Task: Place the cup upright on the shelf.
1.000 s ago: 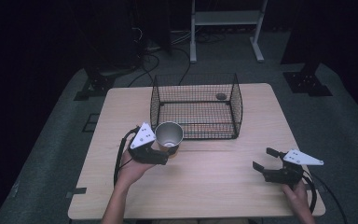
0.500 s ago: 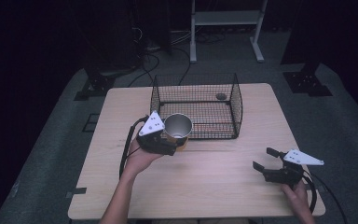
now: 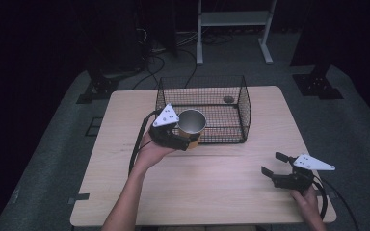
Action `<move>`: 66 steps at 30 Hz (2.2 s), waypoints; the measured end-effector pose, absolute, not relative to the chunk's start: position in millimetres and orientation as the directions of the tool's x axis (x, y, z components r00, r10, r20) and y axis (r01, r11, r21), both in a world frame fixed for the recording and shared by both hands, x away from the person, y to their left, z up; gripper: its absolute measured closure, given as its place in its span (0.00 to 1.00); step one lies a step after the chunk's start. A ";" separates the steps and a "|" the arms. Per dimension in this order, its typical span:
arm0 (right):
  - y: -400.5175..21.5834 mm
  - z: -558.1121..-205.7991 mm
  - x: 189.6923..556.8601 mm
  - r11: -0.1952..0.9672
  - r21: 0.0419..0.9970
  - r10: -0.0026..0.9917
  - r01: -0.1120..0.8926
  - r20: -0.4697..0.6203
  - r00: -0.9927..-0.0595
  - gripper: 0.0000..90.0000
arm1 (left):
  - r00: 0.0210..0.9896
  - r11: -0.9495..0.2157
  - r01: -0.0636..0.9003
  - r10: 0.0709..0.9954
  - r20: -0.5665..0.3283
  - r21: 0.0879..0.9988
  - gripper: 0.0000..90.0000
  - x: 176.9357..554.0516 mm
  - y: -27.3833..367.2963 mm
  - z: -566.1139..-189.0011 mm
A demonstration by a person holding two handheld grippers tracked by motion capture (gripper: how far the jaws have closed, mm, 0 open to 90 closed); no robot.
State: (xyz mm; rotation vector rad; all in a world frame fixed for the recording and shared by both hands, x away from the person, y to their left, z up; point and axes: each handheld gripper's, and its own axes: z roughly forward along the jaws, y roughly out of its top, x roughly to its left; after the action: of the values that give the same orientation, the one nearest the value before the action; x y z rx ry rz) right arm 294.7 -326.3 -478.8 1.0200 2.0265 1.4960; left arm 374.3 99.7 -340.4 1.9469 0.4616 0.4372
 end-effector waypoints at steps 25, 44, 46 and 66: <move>-328.3 -478.9 295.0 0.130 0.941 0.763 0.313 0.107 -0.638 0.14 | 0.872 -0.399 0.105 0.477 0.108 0.911 0.16 413.8 78.1 -312.9; -329.4 -479.1 295.3 0.124 0.943 0.759 0.310 0.111 -0.642 0.14 | 0.870 -0.416 0.146 0.485 0.083 0.897 0.16 457.7 61.6 -318.8; -329.5 -479.1 295.3 0.121 0.942 0.759 0.313 0.116 -0.641 0.14 | 0.869 -0.415 0.151 0.489 0.080 0.897 0.16 462.8 60.5 -320.5; -331.2 -479.2 295.6 0.109 0.943 0.754 0.313 0.126 -0.645 0.14 | 0.888 -0.422 0.161 0.457 0.056 0.892 0.16 497.7 39.9 -328.4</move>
State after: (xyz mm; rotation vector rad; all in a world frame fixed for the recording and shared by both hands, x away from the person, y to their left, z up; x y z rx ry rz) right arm 295.6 -331.2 -479.2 1.0394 2.0075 1.5502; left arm 497.7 39.9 -328.4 2.0040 0.4487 0.3537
